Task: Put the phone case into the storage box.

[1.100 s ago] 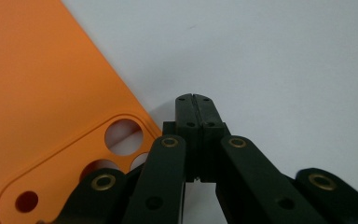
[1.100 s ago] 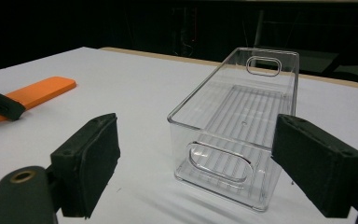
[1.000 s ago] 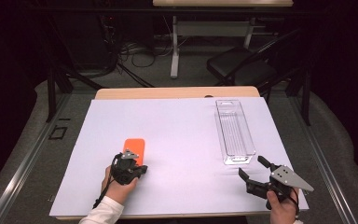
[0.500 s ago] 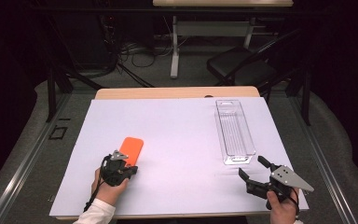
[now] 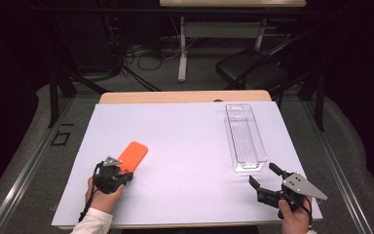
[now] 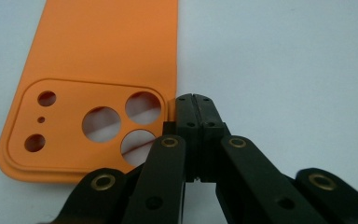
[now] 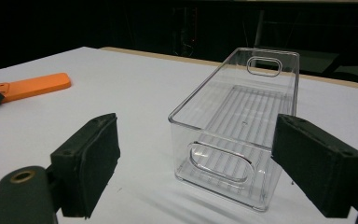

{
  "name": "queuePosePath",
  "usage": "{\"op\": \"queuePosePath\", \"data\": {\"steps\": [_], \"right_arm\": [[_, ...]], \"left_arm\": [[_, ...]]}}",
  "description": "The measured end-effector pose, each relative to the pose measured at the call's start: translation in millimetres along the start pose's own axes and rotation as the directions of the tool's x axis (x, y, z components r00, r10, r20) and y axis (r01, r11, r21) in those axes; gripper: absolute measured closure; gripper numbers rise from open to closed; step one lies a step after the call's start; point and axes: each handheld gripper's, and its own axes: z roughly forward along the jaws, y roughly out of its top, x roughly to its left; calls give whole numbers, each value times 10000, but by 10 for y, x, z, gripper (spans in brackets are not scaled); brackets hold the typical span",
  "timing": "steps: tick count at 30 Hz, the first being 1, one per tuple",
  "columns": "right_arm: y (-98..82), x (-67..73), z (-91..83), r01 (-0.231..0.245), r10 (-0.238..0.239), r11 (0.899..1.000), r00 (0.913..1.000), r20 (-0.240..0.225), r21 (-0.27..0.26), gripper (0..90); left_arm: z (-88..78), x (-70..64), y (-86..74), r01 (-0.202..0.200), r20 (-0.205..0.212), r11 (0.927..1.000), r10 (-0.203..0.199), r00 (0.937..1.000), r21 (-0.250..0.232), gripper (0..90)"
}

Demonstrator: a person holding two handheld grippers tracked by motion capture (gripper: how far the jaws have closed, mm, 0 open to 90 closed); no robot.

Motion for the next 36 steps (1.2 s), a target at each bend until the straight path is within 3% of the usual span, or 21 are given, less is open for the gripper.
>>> {"op": "queuePosePath", "data": {"steps": [9,16,24,26,32,35,36], "right_arm": [[-2,0,7,-37,37,10000,10000,-25,-13,144],[-3,1,9,-61,61,10000,10000,-53,68,144],[-1,0,12,-23,23,10000,10000,-60,9,144],[0,-1,10,-41,41,10000,10000,-50,24,144],[1,-2,12,-14,14,10000,10000,-67,-19,144],[1,1,10,-33,33,10000,10000,-72,-25,144],[1,0,10,-31,31,10000,10000,-72,-26,144]], "left_arm": [[-37,93,-4,224,-347,9997,-226,9991,-59,900],[-124,106,18,350,-319,9982,-366,9988,-494,894],[-209,166,24,644,-86,9904,-660,9978,-1221,729],[-217,176,25,581,-135,9898,-604,9981,-1304,691],[-225,186,34,-146,-728,9858,24,9973,-1675,514],[-240,192,41,-407,-770,9833,274,9967,-1772,491],[-250,197,44,-695,-859,9796,541,9948,-1885,487]]}}
